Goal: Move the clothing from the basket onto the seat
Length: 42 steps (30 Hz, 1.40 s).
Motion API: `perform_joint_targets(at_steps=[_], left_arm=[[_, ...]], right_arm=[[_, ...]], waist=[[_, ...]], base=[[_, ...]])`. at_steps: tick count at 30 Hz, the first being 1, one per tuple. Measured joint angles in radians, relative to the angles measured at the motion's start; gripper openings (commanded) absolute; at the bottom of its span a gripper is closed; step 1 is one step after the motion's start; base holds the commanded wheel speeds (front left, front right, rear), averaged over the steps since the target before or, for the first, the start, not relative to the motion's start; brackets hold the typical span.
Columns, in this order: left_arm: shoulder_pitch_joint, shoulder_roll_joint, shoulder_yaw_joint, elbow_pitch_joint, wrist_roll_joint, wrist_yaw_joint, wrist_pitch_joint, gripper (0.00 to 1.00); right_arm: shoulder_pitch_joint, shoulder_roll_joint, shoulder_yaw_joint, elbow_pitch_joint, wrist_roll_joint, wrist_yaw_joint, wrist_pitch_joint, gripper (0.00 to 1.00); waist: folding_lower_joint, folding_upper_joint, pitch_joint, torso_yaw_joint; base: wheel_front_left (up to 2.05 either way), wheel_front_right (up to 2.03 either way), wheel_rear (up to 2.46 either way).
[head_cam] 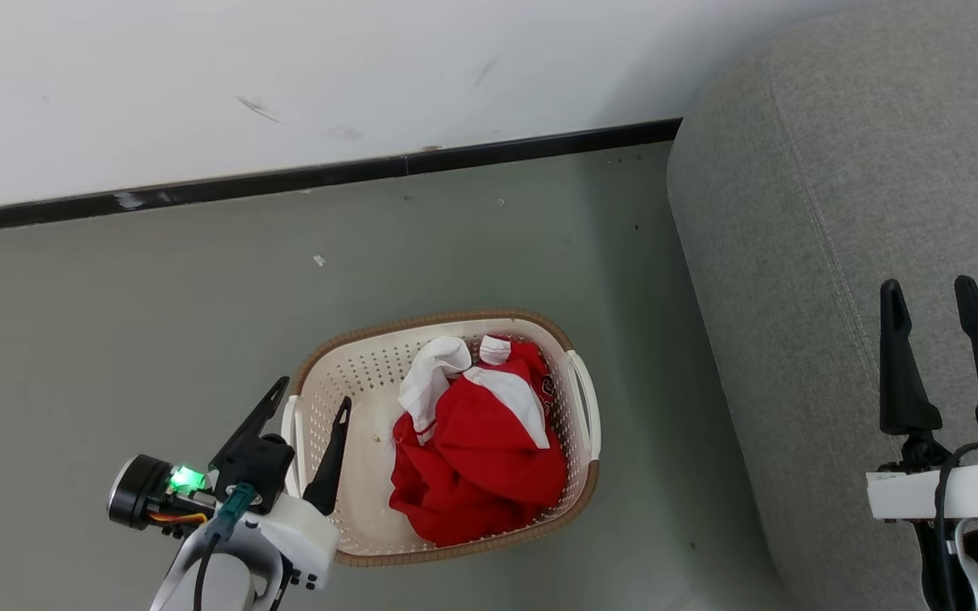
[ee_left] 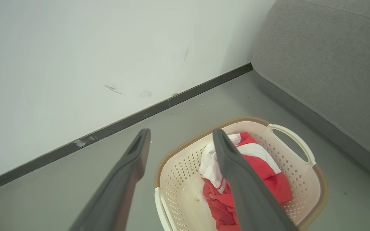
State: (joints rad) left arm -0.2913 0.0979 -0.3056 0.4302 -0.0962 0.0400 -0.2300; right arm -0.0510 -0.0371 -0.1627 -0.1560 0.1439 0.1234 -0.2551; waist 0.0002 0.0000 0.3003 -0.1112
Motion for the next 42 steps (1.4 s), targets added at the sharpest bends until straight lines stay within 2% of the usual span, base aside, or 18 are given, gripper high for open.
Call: perform_joint_targets(at_steps=[12,18,23,42], left_arm=[[-0.107,0.002,-0.044,0.093,0.054,-0.009,0.002,1.0],[-0.152,0.0,-0.083,0.142,0.086,-0.043,0.01,1.0],[-0.175,0.0,-0.102,0.187,0.1,-0.053,0.01,1.0],[-0.283,0.023,-0.103,0.311,0.118,-0.052,0.01,1.0]], right_arm=[[-0.11,0.0,0.02,-0.035,0.052,0.0,0.0,1.0],[-0.16,0.0,0.026,-0.039,0.059,0.0,0.0,1.0],[-0.2,-0.001,0.042,-0.04,0.067,0.0,0.0,1.0],[-0.325,-0.001,0.082,-0.04,0.113,0.0,0.0,1.0]], waist=[[0.0,0.0,0.138,-0.061],[0.0,0.0,0.203,-0.094],[-0.0001,0.0,0.254,-0.122],[0.0,0.0,0.406,-0.213]], base=[[0.0,0.0,0.0],[0.0,0.0,0.0],[0.0,0.0,0.0],[0.0,0.0,0.0]])
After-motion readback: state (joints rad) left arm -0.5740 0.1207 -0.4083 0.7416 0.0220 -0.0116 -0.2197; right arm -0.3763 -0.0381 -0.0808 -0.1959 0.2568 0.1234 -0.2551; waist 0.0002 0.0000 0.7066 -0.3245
